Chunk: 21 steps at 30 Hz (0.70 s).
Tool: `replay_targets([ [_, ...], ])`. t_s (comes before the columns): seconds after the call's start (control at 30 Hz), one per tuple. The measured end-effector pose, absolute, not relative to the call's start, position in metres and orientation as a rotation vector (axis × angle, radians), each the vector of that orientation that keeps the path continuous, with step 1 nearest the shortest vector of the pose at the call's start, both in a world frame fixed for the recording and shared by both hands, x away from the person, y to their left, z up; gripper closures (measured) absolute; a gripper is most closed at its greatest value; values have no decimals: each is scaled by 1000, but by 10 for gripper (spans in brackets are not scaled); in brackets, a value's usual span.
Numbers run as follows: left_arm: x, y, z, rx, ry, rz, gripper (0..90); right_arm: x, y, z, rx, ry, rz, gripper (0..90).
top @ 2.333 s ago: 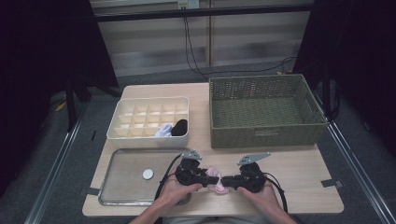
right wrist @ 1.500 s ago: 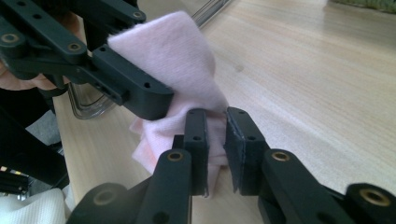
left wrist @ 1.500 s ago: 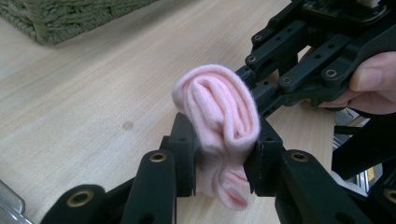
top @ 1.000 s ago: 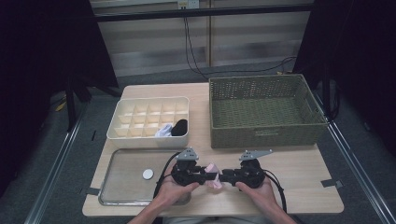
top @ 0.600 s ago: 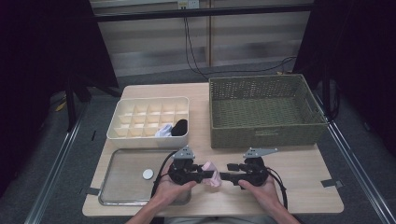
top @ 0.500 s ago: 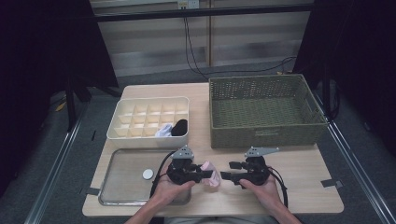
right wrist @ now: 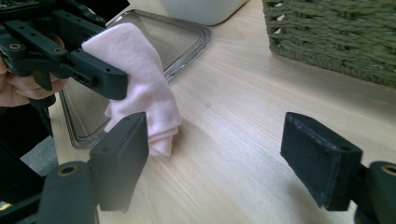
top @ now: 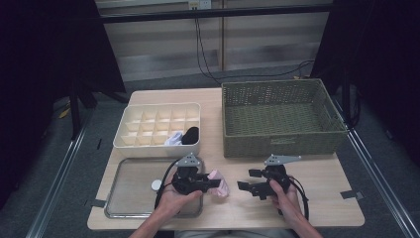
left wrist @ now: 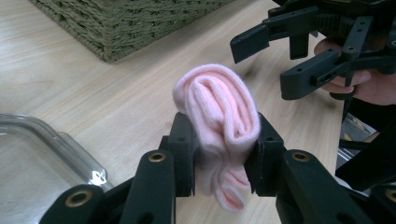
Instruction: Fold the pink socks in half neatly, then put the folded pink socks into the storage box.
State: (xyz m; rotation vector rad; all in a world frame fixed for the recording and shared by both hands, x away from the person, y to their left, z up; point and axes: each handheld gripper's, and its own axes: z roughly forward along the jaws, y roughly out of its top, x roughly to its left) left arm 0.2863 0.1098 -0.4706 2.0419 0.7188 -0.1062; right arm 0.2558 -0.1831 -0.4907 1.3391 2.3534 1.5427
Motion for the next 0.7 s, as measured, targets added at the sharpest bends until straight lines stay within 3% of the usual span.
replay_targets([
  [0.7, 293, 146, -454, 2044, 764, -55, 671, 251, -195, -486, 1317, 2296, 1456, 175],
])
